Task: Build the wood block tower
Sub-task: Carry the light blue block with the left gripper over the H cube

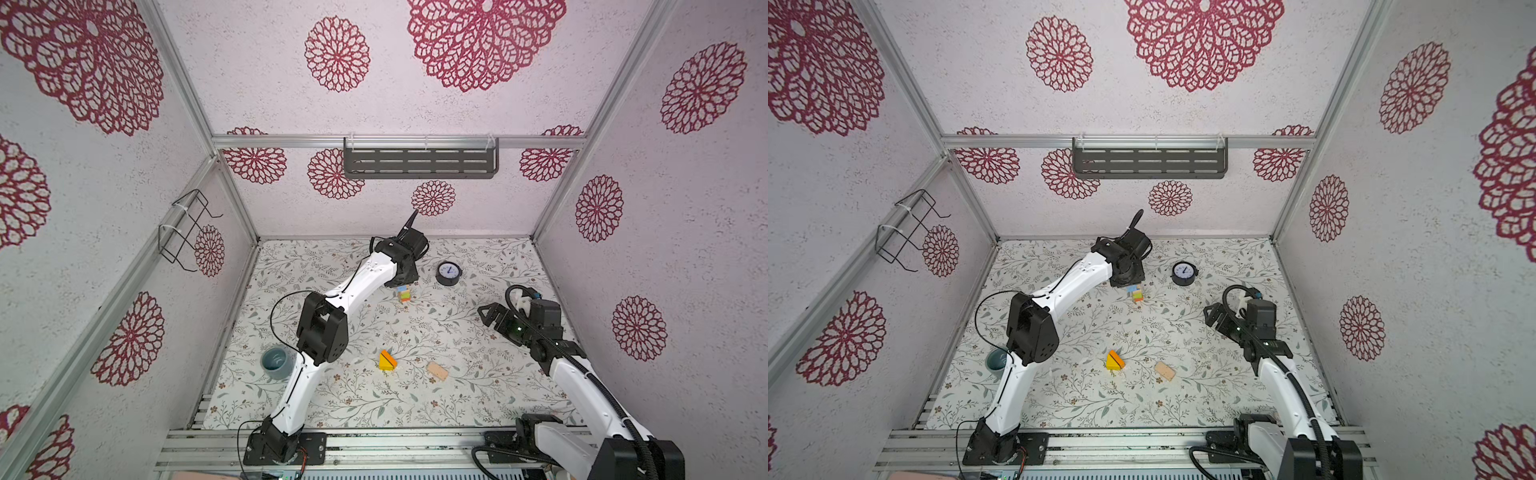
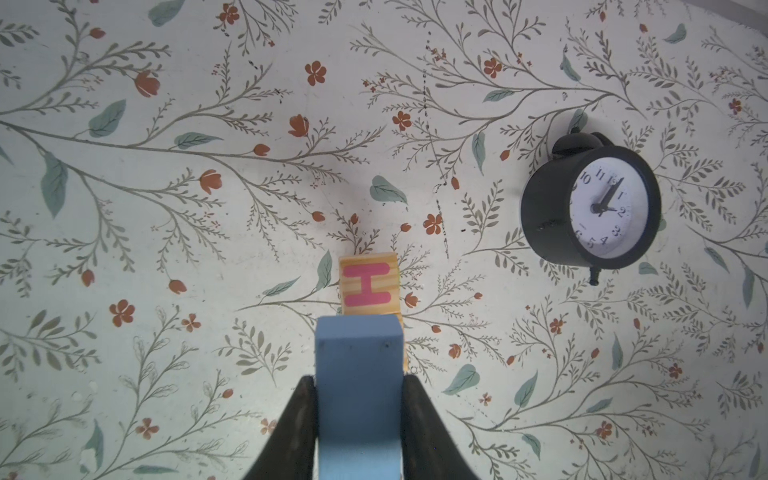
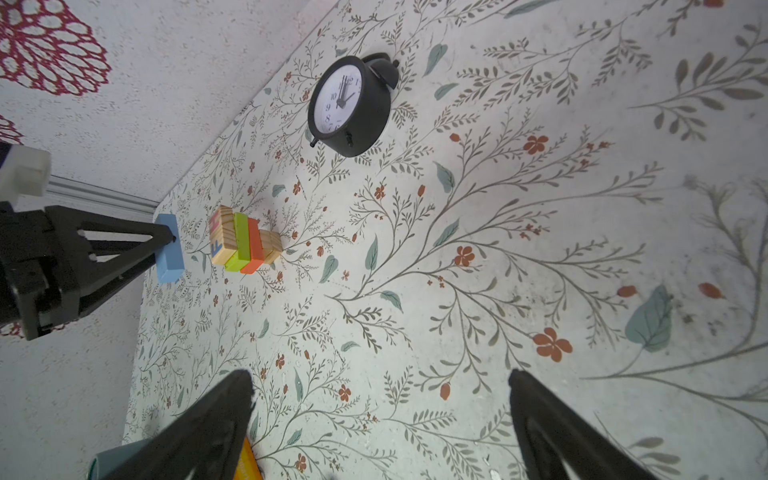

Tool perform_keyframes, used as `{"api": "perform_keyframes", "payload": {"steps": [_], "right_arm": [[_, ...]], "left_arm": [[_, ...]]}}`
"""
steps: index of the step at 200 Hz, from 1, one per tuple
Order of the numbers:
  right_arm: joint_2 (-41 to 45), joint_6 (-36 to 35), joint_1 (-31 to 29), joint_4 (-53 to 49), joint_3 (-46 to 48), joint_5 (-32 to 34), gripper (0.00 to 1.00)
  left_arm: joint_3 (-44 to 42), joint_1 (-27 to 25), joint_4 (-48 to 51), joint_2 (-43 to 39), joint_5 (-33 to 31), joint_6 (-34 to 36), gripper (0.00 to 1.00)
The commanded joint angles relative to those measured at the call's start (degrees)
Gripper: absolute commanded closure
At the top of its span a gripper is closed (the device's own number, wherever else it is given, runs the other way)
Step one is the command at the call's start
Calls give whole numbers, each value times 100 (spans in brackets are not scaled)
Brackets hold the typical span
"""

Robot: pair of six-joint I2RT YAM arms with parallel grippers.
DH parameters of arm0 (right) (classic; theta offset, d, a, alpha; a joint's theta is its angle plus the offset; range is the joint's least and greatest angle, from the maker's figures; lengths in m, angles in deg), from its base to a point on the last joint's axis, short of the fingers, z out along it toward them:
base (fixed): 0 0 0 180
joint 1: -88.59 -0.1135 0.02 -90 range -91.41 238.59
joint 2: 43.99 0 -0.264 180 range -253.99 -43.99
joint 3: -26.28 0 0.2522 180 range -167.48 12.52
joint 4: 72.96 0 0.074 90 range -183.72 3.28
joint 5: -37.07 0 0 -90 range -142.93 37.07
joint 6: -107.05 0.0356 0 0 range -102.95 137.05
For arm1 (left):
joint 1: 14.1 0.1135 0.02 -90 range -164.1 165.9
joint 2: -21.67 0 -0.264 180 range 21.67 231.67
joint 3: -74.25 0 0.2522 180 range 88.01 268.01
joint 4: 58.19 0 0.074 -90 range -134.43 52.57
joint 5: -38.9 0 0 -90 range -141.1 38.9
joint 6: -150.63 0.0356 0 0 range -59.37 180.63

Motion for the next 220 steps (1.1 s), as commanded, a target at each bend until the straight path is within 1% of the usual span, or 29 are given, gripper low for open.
{"api": "perform_keyframes", "payload": {"steps": [1, 81, 220], "right_arm": [[2, 78, 30, 189, 15, 20, 1], [28, 87, 29, 243, 74, -43, 1], [28, 86, 29, 270, 114, -54, 1]], "left_arm": [[226, -43, -66, 191, -24, -188, 73], [449, -31, -68, 439, 4, -241, 73], [451, 74, -102, 541, 10, -276, 73]]}}
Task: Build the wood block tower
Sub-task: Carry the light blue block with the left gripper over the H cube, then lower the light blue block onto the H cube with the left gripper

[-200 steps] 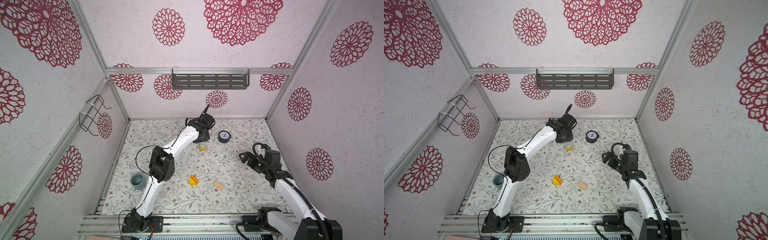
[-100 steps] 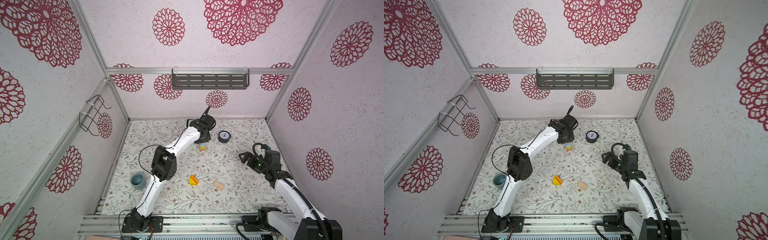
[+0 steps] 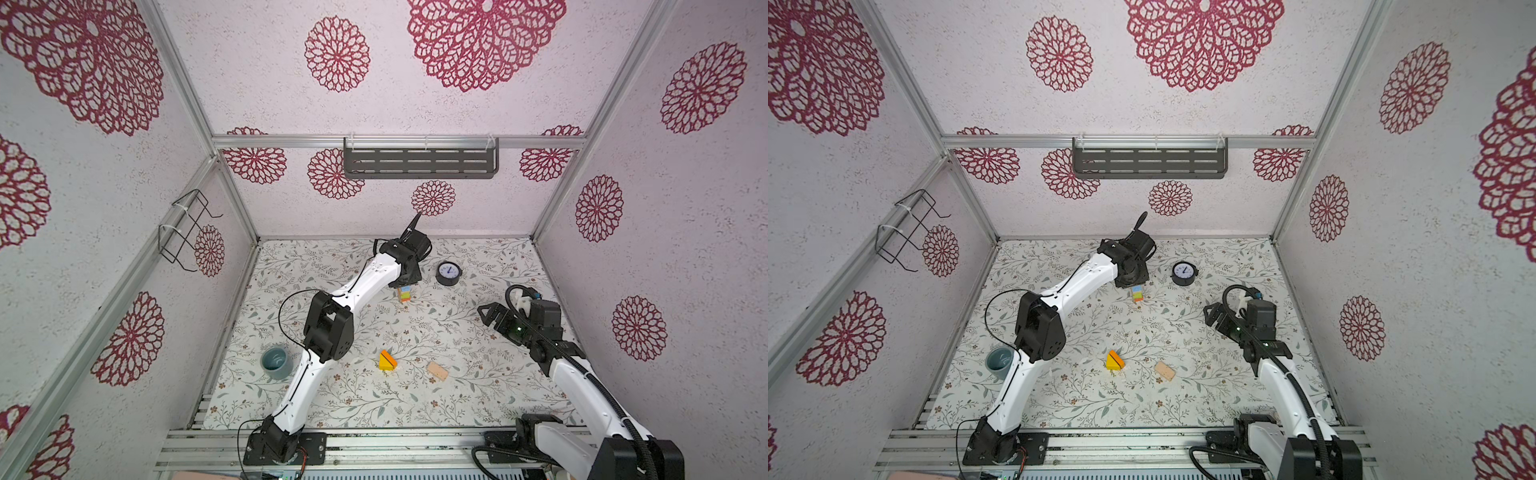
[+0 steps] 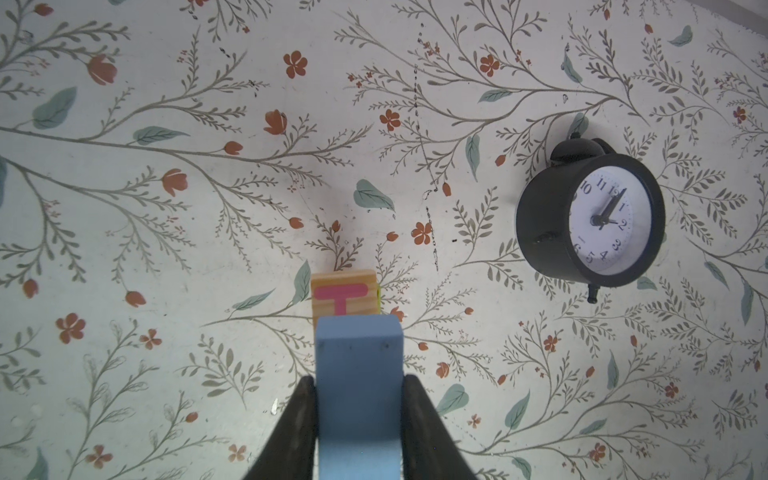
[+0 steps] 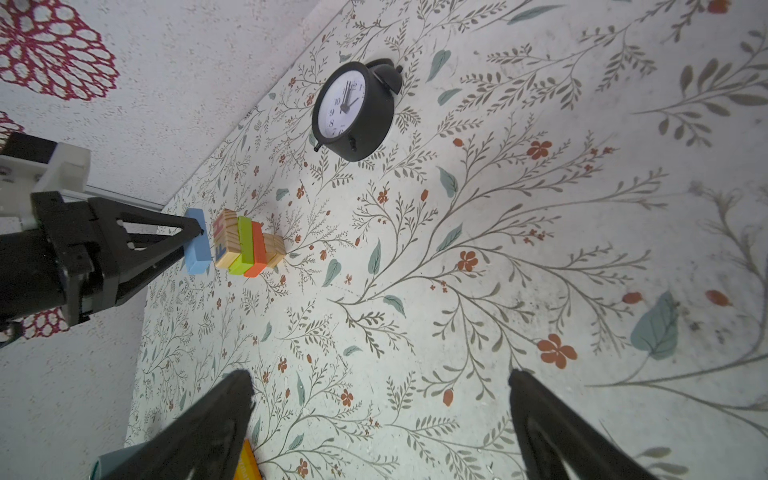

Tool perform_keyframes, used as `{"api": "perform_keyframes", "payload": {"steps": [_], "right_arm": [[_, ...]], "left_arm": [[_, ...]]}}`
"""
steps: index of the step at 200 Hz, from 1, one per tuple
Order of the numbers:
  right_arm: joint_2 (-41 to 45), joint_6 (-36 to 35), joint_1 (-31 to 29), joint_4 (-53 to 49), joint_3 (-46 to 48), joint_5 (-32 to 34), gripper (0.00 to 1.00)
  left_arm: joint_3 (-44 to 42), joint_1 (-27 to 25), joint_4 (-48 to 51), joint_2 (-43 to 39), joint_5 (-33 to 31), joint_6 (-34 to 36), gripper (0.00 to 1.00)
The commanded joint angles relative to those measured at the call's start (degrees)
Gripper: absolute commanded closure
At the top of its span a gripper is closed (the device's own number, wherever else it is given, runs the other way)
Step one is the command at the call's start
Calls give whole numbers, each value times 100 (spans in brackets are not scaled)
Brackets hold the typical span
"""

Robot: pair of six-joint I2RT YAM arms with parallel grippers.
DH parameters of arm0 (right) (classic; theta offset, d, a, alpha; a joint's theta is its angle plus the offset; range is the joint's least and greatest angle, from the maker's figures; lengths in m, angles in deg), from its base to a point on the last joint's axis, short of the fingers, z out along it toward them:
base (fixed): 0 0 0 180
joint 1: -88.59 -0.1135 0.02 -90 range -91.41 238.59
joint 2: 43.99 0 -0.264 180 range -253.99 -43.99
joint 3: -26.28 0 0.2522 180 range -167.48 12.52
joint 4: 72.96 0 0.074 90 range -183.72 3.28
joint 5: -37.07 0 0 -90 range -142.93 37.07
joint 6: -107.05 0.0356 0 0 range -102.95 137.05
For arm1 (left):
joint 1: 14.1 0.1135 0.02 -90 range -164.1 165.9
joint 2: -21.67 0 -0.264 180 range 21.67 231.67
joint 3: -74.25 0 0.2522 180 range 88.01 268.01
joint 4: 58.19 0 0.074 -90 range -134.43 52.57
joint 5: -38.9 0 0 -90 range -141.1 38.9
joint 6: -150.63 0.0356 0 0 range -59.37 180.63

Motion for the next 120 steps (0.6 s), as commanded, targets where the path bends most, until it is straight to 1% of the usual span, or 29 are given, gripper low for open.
{"api": "perform_keyframes", "payload": {"steps": [1, 120], "right_arm": [[32, 52, 29, 112, 68, -38, 1], [63, 47, 22, 177, 103, -73, 1]], "left_arm": [[124, 53, -65, 130, -52, -128, 73], [193, 108, -169, 264, 71, -181, 73]]}}
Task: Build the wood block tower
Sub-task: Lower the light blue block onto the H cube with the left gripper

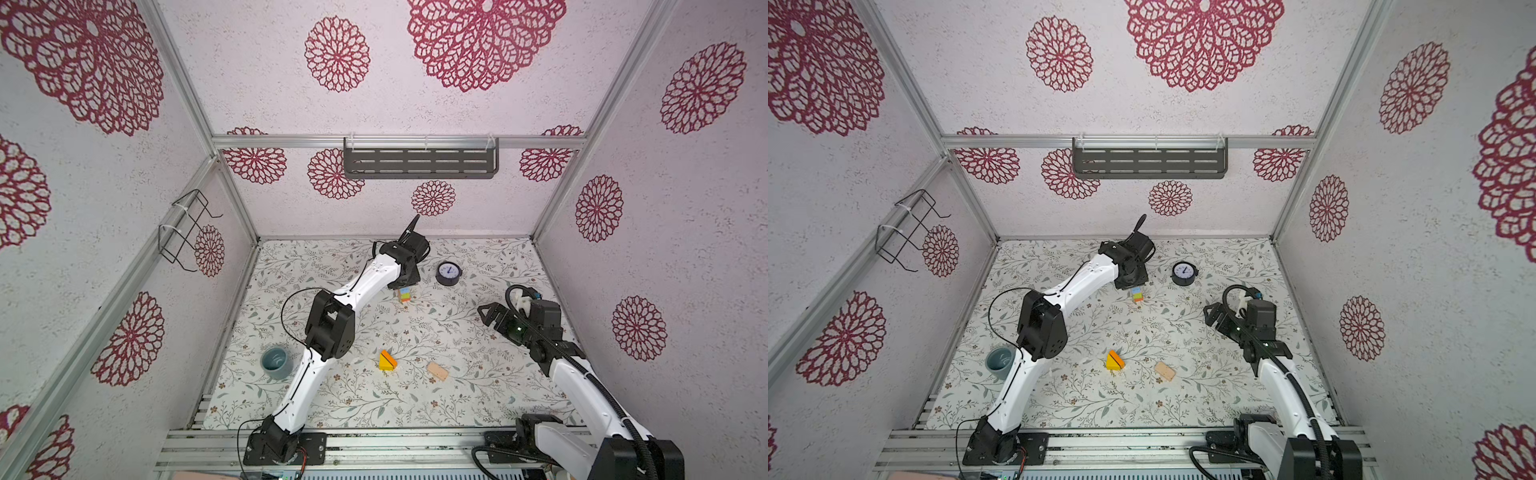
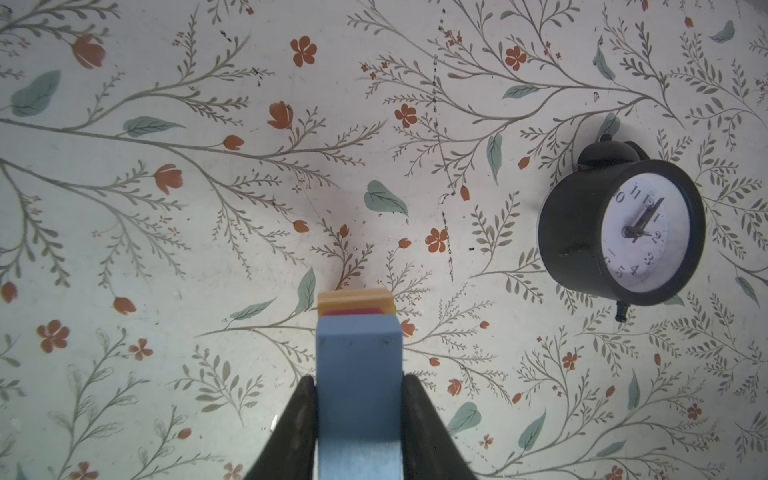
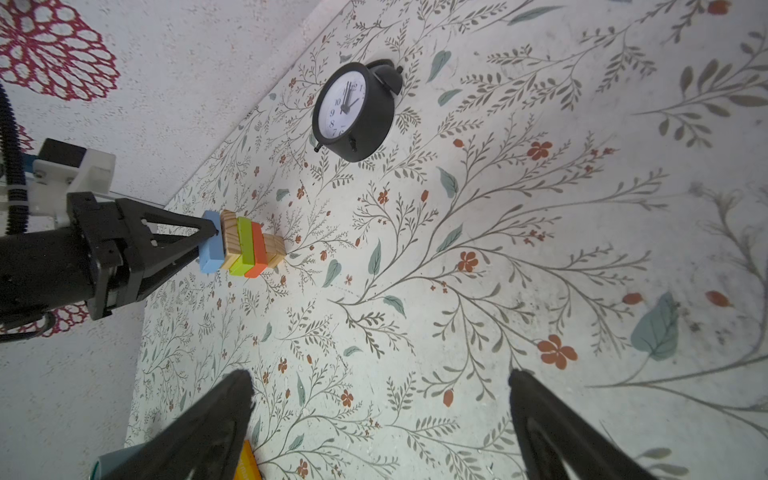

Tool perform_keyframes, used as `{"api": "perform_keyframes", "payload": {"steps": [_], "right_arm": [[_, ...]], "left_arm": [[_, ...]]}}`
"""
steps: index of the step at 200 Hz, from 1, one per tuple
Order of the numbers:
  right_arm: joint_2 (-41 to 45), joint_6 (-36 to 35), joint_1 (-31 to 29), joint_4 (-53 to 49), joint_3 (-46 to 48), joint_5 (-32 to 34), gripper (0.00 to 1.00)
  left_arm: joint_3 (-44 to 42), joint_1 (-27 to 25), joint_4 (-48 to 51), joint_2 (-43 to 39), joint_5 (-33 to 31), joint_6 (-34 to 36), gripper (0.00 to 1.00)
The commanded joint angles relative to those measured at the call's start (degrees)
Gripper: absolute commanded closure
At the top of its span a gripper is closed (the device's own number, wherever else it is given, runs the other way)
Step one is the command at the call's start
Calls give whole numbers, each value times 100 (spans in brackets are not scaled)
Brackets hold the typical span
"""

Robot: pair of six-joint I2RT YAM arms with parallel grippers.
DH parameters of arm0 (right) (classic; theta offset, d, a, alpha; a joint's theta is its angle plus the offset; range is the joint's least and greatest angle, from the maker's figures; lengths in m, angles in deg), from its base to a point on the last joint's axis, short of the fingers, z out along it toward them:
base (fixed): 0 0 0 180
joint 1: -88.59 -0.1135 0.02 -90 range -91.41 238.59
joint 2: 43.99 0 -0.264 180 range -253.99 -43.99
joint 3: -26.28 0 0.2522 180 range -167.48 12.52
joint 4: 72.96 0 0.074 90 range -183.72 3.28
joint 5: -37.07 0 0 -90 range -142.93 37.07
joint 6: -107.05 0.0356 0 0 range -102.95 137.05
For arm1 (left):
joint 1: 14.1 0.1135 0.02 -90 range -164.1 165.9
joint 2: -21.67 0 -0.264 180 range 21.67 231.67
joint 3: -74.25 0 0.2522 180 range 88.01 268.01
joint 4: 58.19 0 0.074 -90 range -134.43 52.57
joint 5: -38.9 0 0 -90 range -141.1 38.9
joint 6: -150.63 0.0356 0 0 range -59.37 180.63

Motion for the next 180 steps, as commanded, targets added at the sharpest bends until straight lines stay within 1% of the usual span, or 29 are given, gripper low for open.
{"api": "perform_keyframes", "payload": {"steps": [1, 123, 180], "right_arm": [[61, 48, 21, 158, 84, -73, 1], [36, 48, 21, 198, 101, -104, 1], [43, 45, 21, 205, 110, -113, 1]], "left_arm": [[178, 43, -117, 93, 14, -100, 73], [262, 78, -70, 130, 33, -97, 73], [263, 91, -92, 130, 58, -113, 70]]}}
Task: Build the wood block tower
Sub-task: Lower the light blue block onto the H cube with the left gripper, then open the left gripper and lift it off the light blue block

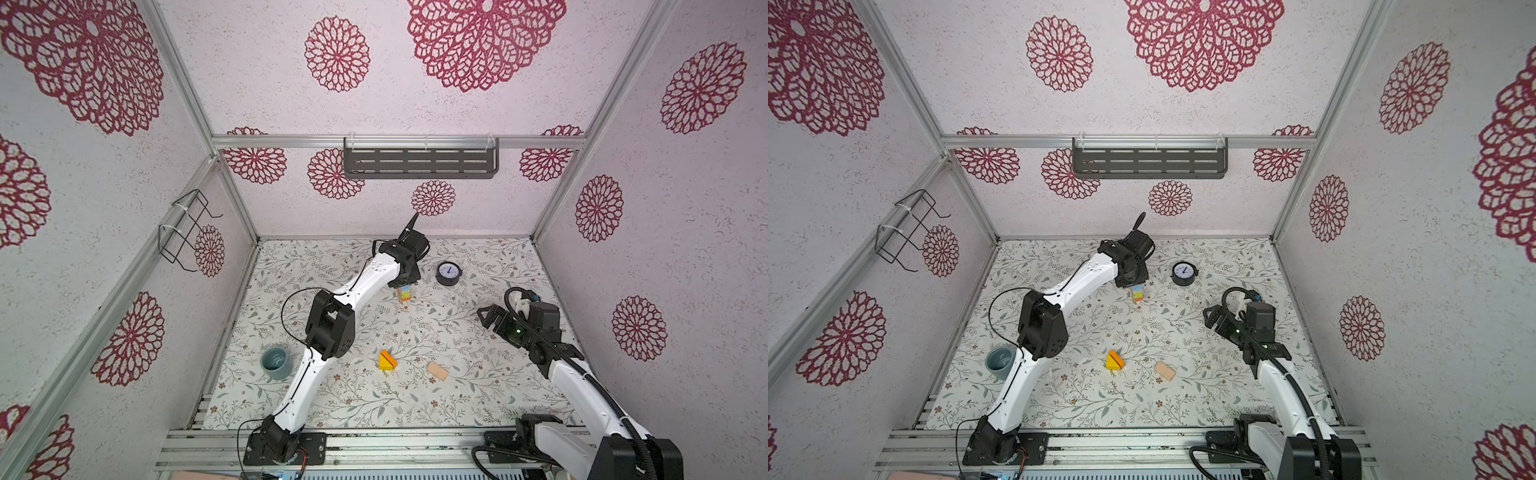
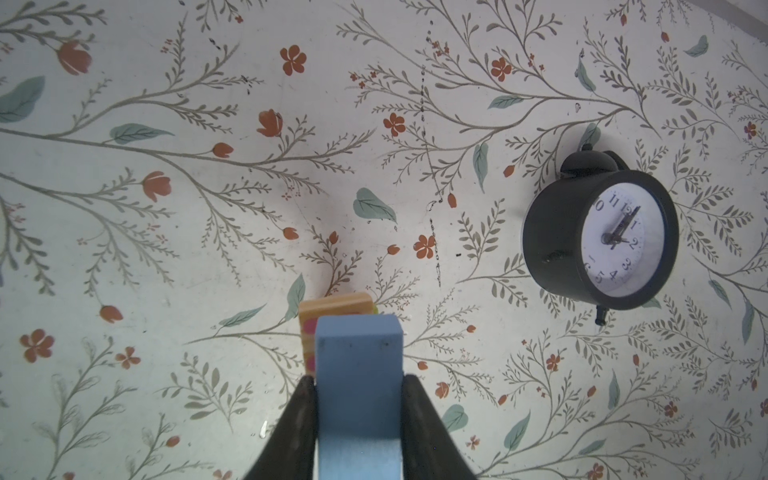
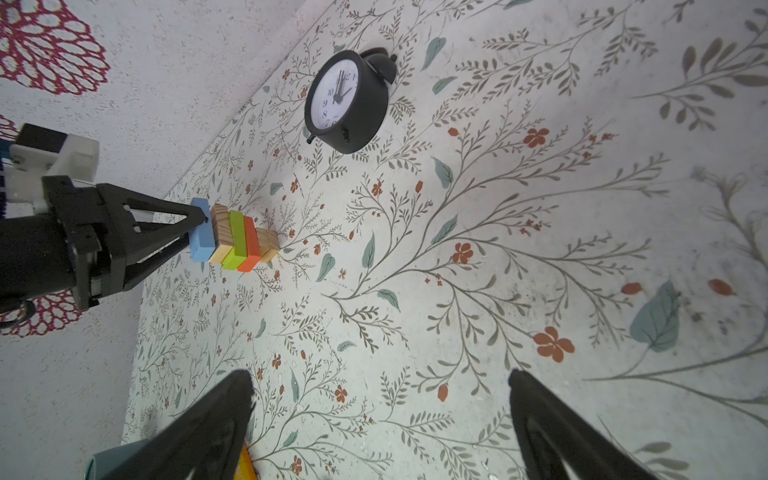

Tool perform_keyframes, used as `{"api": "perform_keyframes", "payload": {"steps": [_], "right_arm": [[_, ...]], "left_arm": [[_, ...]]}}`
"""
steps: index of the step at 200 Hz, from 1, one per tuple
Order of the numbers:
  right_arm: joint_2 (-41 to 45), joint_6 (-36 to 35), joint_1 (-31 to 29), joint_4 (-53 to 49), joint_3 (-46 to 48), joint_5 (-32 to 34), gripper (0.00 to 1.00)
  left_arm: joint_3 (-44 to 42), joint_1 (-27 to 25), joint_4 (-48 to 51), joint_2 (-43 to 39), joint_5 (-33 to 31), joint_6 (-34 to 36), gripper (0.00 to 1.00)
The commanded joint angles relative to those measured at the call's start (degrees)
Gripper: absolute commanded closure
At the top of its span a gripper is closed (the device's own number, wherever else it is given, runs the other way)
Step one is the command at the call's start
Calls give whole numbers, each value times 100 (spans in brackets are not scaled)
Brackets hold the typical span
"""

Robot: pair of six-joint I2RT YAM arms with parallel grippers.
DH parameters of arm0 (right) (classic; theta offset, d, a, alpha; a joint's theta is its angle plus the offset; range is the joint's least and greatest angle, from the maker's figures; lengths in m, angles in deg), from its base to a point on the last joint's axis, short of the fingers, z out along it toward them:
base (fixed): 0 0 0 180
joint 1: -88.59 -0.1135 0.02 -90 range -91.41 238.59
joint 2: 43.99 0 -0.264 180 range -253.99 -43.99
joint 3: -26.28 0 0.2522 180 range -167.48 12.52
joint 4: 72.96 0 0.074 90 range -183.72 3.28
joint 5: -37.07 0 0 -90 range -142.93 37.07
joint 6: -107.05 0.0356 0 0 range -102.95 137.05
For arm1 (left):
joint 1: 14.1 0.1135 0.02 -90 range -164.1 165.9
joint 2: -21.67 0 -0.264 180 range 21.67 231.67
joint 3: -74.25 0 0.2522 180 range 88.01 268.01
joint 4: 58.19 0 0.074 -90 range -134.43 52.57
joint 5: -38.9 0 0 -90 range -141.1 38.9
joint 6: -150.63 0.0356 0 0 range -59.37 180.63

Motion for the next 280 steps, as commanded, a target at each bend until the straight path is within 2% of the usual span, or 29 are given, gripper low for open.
{"api": "perform_keyframes", "payload": {"steps": [1, 165, 227, 257, 280], "right_arm": [[47, 43, 21, 141, -23, -100, 1], [71, 16, 26, 172, 12, -84, 1], [69, -156, -96, -3, -58, -9, 1], [-157, -347, -522, -363, -343, 158, 1], [-385, -627, -1068, -878, -694, 579, 8]], "left_arm": [[114, 50, -76, 74, -44, -102, 70], [125, 91, -93, 42, -34, -104, 57], [47, 73, -64, -362, -213, 101, 28], [-182, 50, -82, -778, -363, 273, 0], [-646, 55, -166, -1271, -534, 527, 3]]}}
